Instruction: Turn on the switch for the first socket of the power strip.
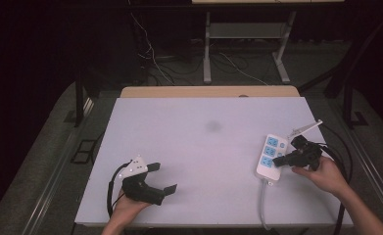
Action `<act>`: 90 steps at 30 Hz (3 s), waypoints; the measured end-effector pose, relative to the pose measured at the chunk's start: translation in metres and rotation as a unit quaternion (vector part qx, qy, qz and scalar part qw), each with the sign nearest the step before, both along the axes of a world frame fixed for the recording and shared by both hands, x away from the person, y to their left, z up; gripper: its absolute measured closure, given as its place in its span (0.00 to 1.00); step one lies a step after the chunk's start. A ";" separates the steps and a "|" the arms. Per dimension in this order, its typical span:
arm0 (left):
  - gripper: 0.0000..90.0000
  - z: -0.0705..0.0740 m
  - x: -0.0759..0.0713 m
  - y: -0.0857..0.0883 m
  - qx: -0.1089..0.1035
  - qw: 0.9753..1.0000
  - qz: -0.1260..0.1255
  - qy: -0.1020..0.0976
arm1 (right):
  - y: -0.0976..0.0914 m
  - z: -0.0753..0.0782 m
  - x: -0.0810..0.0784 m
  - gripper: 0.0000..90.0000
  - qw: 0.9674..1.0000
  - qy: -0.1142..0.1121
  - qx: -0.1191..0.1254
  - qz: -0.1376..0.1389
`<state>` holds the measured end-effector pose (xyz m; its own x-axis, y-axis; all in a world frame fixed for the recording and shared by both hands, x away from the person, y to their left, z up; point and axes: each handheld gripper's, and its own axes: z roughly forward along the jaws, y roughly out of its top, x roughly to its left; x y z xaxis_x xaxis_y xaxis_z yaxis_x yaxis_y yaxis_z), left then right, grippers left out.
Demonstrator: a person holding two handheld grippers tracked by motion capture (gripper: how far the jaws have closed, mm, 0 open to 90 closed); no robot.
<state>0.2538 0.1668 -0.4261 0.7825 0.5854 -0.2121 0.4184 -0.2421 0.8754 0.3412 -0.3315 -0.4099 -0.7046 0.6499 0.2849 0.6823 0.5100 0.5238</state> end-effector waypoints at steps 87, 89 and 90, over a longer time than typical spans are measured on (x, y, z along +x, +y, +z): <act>0.00 0.001 0.001 0.002 -0.007 1.000 0.001 -0.002 | 0.000 0.002 -0.011 1.00 0.999 -0.044 0.000 -0.011; 0.00 0.001 0.001 0.002 -0.006 1.000 0.001 -0.002 | 0.000 0.006 -0.013 1.00 0.999 -0.046 -0.001 -0.014; 0.00 0.001 0.000 0.002 -0.007 1.000 0.000 -0.002 | 0.000 0.006 -0.013 1.00 0.999 -0.046 -0.001 -0.014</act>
